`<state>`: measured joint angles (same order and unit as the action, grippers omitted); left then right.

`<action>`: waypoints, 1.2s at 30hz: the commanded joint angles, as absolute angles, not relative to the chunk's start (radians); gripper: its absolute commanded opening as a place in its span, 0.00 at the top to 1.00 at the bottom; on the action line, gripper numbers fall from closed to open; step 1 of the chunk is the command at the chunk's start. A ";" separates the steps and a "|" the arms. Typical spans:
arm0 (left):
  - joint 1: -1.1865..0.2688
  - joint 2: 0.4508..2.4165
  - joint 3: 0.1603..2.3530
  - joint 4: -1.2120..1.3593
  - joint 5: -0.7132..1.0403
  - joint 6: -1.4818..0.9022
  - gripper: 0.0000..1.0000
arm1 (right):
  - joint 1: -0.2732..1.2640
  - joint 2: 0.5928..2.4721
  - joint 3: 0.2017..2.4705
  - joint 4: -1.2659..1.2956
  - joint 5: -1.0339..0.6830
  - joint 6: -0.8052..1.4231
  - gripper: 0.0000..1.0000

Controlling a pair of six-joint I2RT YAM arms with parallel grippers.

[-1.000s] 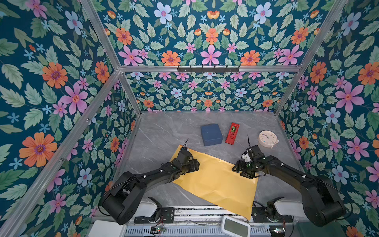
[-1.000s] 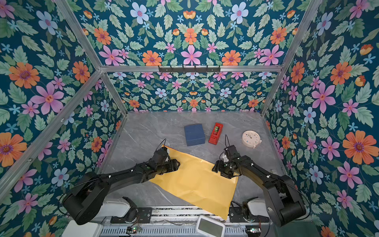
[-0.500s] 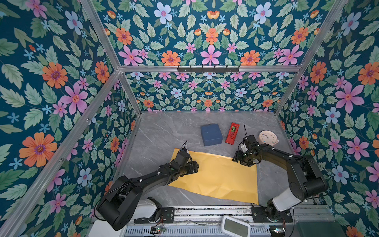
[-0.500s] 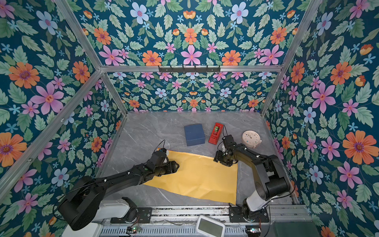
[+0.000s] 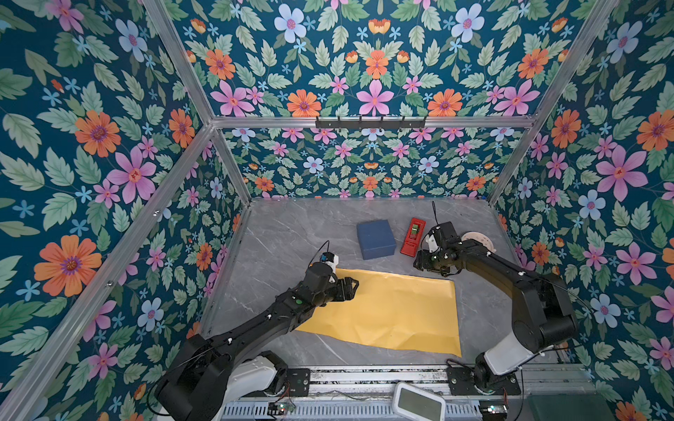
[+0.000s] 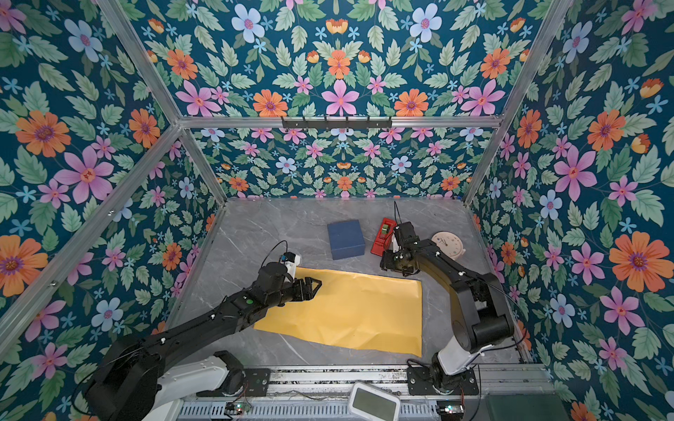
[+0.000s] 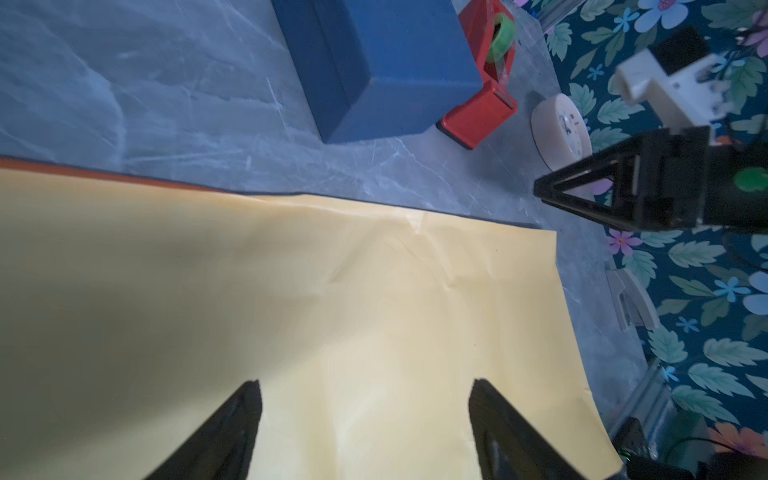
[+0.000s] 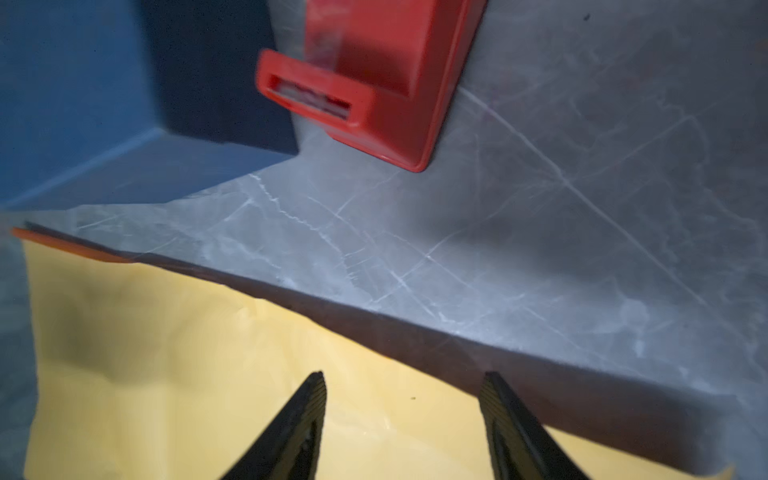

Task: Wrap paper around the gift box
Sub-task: 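Hold the paper with both grippers and stretch it flat on the table, then release the paper and move both grippers to the blue gift box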

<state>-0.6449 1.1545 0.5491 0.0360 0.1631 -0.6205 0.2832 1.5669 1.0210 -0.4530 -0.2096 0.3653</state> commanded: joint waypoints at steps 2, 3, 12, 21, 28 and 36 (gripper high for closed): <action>-0.587 1.220 0.585 -0.080 0.103 -0.585 0.20 | 0.330 1.480 0.894 -0.476 -0.315 0.454 0.38; -0.575 1.243 0.591 -0.088 0.115 -0.587 0.20 | 0.341 1.465 0.864 -0.486 -0.312 0.475 0.38; -0.534 1.368 0.596 -0.094 0.223 -0.557 0.23 | 0.342 1.459 0.748 -0.471 -0.242 0.527 0.39; -0.553 1.373 0.510 -0.051 0.331 -0.584 0.26 | 0.264 1.571 0.836 -0.485 -0.212 0.448 0.40; -0.565 1.341 0.524 -0.068 0.328 -0.595 0.27 | 0.255 1.614 0.926 -0.497 -0.198 0.394 0.40; -0.564 1.237 0.575 -0.147 0.216 -0.583 0.23 | 0.256 1.595 1.043 -0.525 -0.239 0.337 0.38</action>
<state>-0.5648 1.2613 0.5587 -0.1123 0.2794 -0.5953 0.2543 1.6192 1.0248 -0.5049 -0.2115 0.3744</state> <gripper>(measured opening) 0.760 0.621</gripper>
